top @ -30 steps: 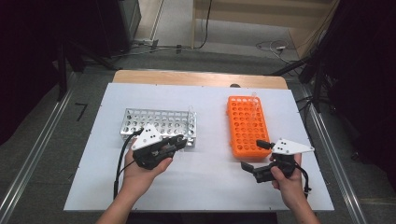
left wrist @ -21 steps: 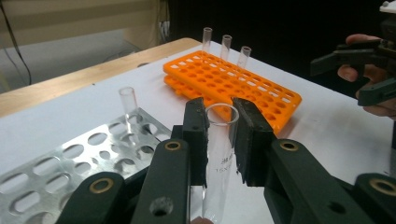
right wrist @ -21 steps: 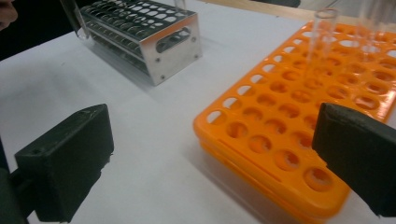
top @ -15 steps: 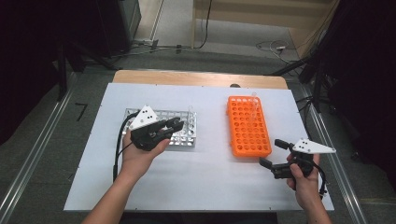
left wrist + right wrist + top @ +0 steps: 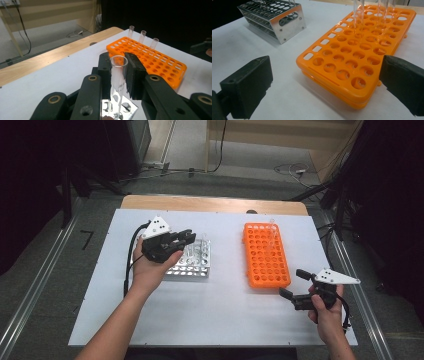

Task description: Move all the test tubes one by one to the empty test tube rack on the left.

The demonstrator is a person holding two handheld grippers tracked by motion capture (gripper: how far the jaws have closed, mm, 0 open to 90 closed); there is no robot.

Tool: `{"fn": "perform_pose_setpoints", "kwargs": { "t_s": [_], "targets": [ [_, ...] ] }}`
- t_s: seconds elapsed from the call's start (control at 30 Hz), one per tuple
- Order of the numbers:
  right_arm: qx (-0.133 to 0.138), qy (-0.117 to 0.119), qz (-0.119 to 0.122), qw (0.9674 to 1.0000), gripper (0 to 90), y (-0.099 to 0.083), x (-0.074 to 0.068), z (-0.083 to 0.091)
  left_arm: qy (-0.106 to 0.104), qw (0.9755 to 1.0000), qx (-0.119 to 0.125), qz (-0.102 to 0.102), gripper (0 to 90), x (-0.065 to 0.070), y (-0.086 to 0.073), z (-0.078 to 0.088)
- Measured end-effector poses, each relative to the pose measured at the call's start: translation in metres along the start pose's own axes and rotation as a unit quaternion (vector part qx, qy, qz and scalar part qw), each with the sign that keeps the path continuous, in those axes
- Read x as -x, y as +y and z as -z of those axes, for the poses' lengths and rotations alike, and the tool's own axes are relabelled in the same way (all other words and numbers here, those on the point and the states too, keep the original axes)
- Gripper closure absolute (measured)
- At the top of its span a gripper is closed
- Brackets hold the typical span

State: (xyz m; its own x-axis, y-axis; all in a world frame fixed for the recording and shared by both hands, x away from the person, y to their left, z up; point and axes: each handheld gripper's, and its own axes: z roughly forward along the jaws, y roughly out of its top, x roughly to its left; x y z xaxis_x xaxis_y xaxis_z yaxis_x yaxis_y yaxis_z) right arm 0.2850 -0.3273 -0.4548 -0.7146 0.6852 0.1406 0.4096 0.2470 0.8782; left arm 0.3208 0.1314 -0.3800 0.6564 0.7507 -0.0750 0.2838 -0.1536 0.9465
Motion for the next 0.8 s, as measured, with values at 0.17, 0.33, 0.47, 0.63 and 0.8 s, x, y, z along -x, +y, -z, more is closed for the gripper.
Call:
{"fn": "perform_pose_setpoints", "kwargs": {
  "t_s": [0.17, 0.33, 0.47, 0.63, 0.8],
  "targets": [
    [-0.002, -0.001, 0.001, 1.0, 0.0, 0.0, 0.0, 0.0, 0.01, 0.9999, 0.0, 0.004, 75.9, -0.008, 0.004, -0.01],
    [-0.002, -0.001, -0.001, 1.0, 0.0, -0.001, 0.0, 0.0, 0.019, 0.9998, 0.004, 0.006, 76.0, -0.014, 0.008, -0.02],
    [-0.002, -0.002, 0.0, 1.0, 0.0, -0.001, 0.0, 0.0, 0.028, 0.9996, 0.002, 0.009, 76.0, -0.019, 0.008, -0.029],
    [-0.003, -0.002, 0.002, 1.0, 0.0, -0.001, 0.001, -0.001, 0.036, 0.9993, 0.002, 0.012, 75.9, -0.024, 0.005, -0.04],
    [-0.005, -0.001, 0.001, 1.0, 0.0, -0.002, 0.001, -0.001, 0.048, 0.9986, 0.005, 0.02, 76.0, -0.025, 0.003, -0.048]
  ]
}}
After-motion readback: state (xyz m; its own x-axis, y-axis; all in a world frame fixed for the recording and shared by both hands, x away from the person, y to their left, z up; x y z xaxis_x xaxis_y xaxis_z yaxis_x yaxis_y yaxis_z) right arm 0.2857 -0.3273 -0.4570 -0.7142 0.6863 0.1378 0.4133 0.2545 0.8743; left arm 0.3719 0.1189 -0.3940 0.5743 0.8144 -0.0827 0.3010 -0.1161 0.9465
